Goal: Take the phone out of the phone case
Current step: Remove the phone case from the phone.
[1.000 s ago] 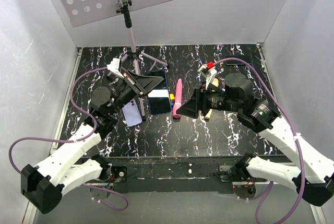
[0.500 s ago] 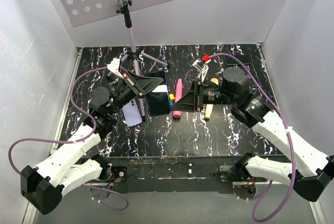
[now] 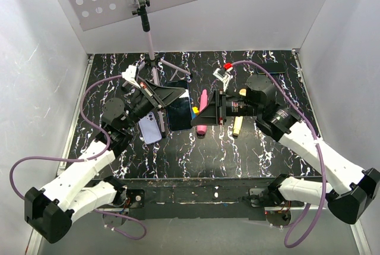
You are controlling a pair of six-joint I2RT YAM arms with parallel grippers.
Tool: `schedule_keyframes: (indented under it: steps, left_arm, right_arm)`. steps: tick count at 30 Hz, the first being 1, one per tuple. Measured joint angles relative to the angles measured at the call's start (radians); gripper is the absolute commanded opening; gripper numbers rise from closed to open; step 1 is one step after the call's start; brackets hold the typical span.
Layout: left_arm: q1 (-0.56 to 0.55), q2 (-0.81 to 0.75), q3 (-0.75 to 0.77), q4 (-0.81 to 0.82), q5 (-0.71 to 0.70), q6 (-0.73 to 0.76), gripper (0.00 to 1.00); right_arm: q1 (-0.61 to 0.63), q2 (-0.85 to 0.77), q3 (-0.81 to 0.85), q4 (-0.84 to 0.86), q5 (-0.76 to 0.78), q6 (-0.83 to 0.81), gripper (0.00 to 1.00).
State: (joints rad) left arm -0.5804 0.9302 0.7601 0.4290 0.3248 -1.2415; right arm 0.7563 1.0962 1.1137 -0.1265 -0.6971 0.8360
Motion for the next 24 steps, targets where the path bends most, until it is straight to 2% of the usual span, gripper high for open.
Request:
schedule_keyframes:
  steps: [12,13,16,17,18,19,21,23,24]
  left_arm:
    - [0.009,0.040,-0.034,0.054,-0.008,-0.034,0.00]
    - [0.009,0.040,-0.034,0.054,-0.008,-0.032,0.00]
    - [0.010,0.040,-0.034,0.053,-0.013,-0.021,0.00]
    - [0.012,0.039,-0.033,0.050,-0.014,-0.016,0.03]
    - [0.014,0.035,-0.031,0.039,-0.016,-0.006,0.15]
    - [0.016,0.031,-0.027,0.019,-0.016,0.004,0.33]
    - [0.020,0.017,-0.009,-0.034,-0.020,0.028,0.64]
    - [0.020,-0.010,0.007,-0.095,0.004,0.074,0.77]
    - [0.018,-0.029,0.010,-0.119,0.021,0.093,0.87]
  right_arm:
    - [-0.004,0.118,-0.003,0.135,-0.028,0.121,0.36]
    - [-0.006,0.126,-0.003,0.149,-0.030,0.137,0.33]
    - [-0.017,0.151,-0.005,0.199,-0.055,0.186,0.16]
    - [-0.023,0.163,-0.008,0.219,-0.071,0.209,0.10]
    - [-0.028,0.173,-0.014,0.245,-0.092,0.227,0.05]
    - [-0.031,0.182,-0.018,0.272,-0.113,0.245,0.01]
    - [-0.037,0.194,-0.030,0.333,-0.143,0.276,0.01]
    - [-0.038,0.200,-0.042,0.388,-0.145,0.315,0.01]
    - [-0.045,0.201,-0.053,0.416,-0.143,0.331,0.01]
